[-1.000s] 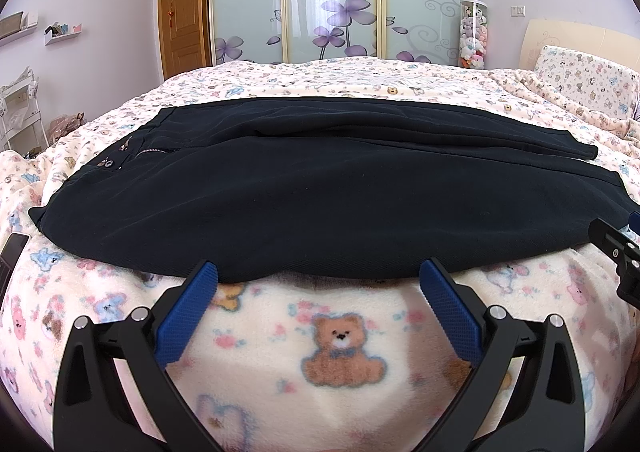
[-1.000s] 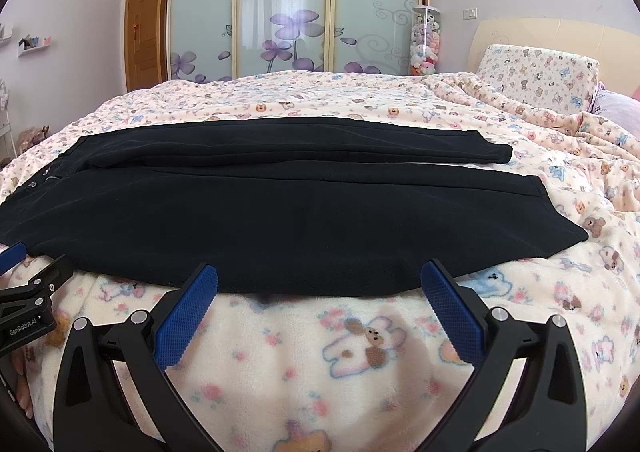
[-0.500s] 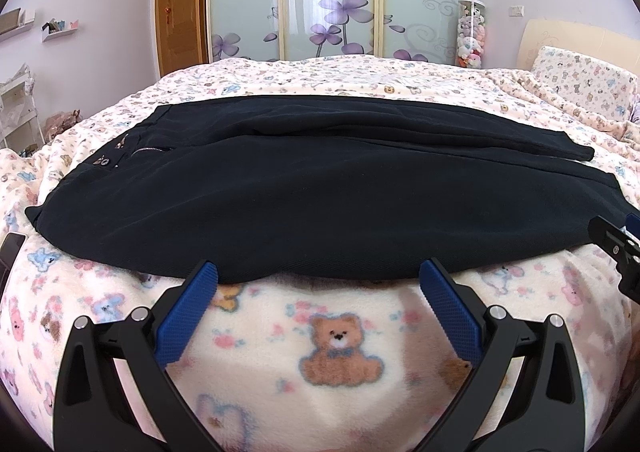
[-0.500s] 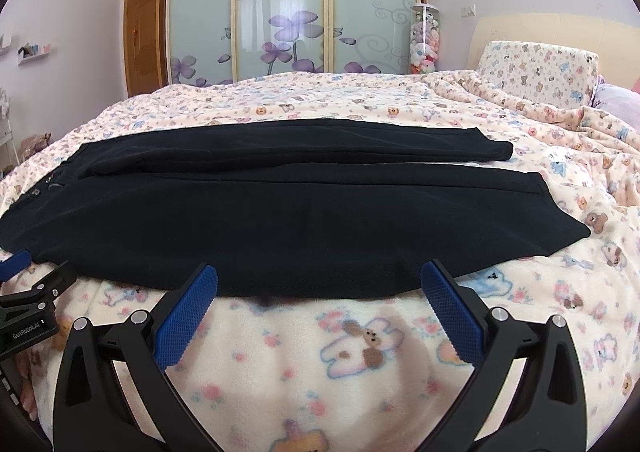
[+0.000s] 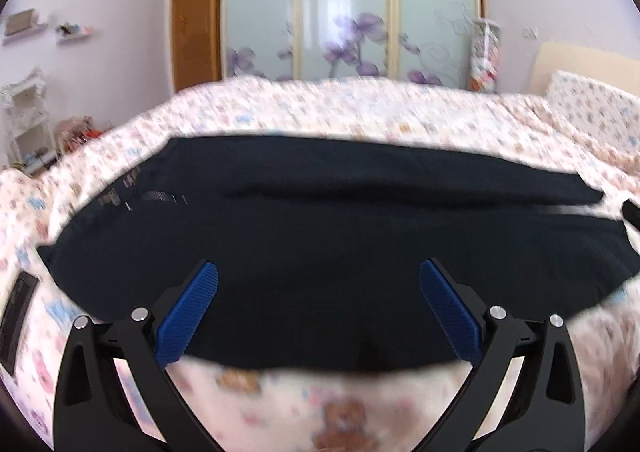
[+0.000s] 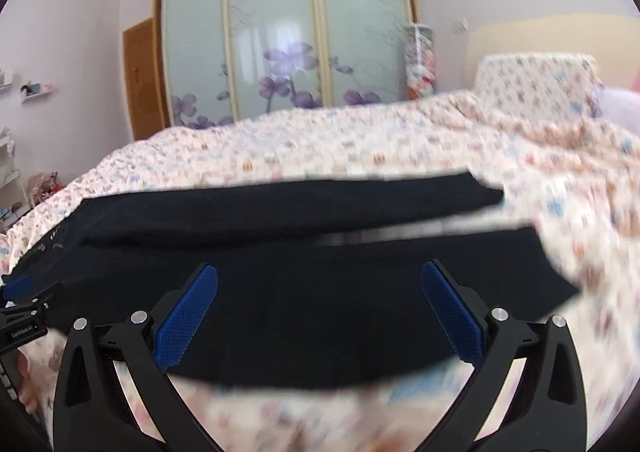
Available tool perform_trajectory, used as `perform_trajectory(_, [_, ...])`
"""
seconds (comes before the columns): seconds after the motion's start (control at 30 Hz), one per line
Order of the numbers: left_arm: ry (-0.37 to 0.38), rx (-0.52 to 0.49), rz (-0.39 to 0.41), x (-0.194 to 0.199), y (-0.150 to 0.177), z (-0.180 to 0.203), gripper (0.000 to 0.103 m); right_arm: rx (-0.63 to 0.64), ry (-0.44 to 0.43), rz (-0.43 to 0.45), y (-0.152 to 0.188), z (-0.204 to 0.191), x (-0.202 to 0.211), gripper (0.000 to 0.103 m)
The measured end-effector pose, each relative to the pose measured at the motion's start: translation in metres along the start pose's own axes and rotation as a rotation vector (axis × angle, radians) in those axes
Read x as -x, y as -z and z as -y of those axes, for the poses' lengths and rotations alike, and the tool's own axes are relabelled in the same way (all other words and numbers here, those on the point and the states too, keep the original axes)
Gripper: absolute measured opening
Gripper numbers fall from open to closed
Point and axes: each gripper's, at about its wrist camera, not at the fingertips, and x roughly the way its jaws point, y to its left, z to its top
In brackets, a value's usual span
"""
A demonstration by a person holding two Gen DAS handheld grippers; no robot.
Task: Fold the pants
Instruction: 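Move the right tool to the trouser leg hems and grasp them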
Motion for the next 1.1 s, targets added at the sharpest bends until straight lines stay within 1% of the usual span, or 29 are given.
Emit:
perform_trajectory(0.03, [-0.025, 0.007, 0.033, -0.002, -0.004, -0.001, 0.101, -0.003, -0.013, 0.003, -0.01, 0.008, -0.005, 0.102])
perform_trajectory(0.07, [-0.038, 0.011, 0.056, -0.003, -0.007, 0.0, 0.101, -0.017, -0.029, 0.002, -0.028, 0.023, -0.016, 0.102])
perform_trajectory(0.13, [-0.043, 0.035, 0.104, -0.008, -0.007, -0.003, 0.101, -0.055, -0.058, -0.015, -0.047, 0.045, -0.032, 0.102])
perform_trajectory(0.17, [-0.04, 0.048, 0.104, -0.012, -0.007, -0.005, 0.101, -0.099, -0.083, -0.038, -0.062, 0.065, -0.048, 0.102])
perform_trajectory(0.23, [-0.041, 0.064, 0.072, -0.021, -0.001, -0.007, 0.101, -0.169, -0.101, -0.09, -0.083, 0.099, -0.078, 0.102])
perform_trajectory(0.3, [-0.042, 0.058, 0.04, -0.029, 0.002, -0.006, 0.101, -0.201, -0.07, -0.139, -0.097, 0.124, -0.106, 0.102])
perform_trajectory(0.37, [-0.027, 0.055, 0.038, -0.031, 0.002, -0.005, 0.101, -0.232, -0.032, -0.178, -0.105, 0.147, -0.134, 0.102])
perform_trajectory(0.47, [0.038, 0.047, 0.045, -0.033, 0.002, -0.004, 0.101, -0.312, 0.031, -0.226, -0.106, 0.181, -0.173, 0.102])
perform_trajectory(0.5, [0.056, 0.042, 0.033, -0.036, 0.003, -0.002, 0.101, -0.344, 0.045, -0.239, -0.107, 0.194, -0.188, 0.099])
perform_trajectory(0.53, [0.074, 0.039, 0.022, -0.039, 0.005, -0.002, 0.101, -0.375, 0.058, -0.247, -0.107, 0.205, -0.199, 0.094])
perform_trajectory(0.6, [0.128, 0.042, 0.009, -0.043, 0.006, -0.001, 0.101, -0.461, 0.098, -0.271, -0.103, 0.23, -0.226, 0.089])
perform_trajectory(0.67, [0.161, 0.049, 0.014, -0.043, 0.006, -0.001, 0.101, -0.517, 0.122, -0.292, -0.099, 0.246, -0.243, 0.088])
perform_trajectory(0.7, [0.175, 0.052, 0.024, -0.041, 0.007, -0.001, 0.101, -0.531, 0.14, -0.295, -0.097, 0.251, -0.249, 0.084])
perform_trajectory(0.73, [0.19, 0.051, 0.035, -0.039, 0.007, 0.0, 0.101, -0.535, 0.164, -0.296, -0.097, 0.256, -0.255, 0.08])
perform_trajectory(0.77, [0.199, 0.049, 0.042, -0.038, 0.007, 0.001, 0.101, -0.532, 0.201, -0.299, -0.097, 0.26, -0.261, 0.08])
perform_trajectory(0.87, [0.209, 0.039, 0.049, -0.036, 0.007, 0.004, 0.101, -0.504, 0.263, -0.292, -0.1, 0.267, -0.271, 0.074])
perform_trajectory(0.93, [0.208, 0.036, 0.047, -0.036, 0.008, 0.006, 0.101, -0.476, 0.297, -0.319, -0.097, 0.269, -0.281, 0.064])
perform_trajectory(0.97, [0.207, 0.037, 0.044, -0.037, 0.007, 0.006, 0.101, -0.478, 0.295, -0.328, -0.095, 0.27, -0.284, 0.062])
perform_trajectory(1.03, [0.206, 0.043, 0.038, -0.039, 0.006, 0.004, 0.101, -0.49, 0.293, -0.349, -0.088, 0.272, -0.29, 0.053])
perform_trajectory(1.07, [0.206, 0.044, 0.036, -0.04, 0.006, 0.005, 0.101, -0.499, 0.291, -0.359, -0.082, 0.273, -0.292, 0.05])
perform_trajectory(1.1, [0.205, 0.046, 0.034, -0.04, 0.007, 0.005, 0.101, -0.503, 0.293, -0.366, -0.079, 0.273, -0.293, 0.043])
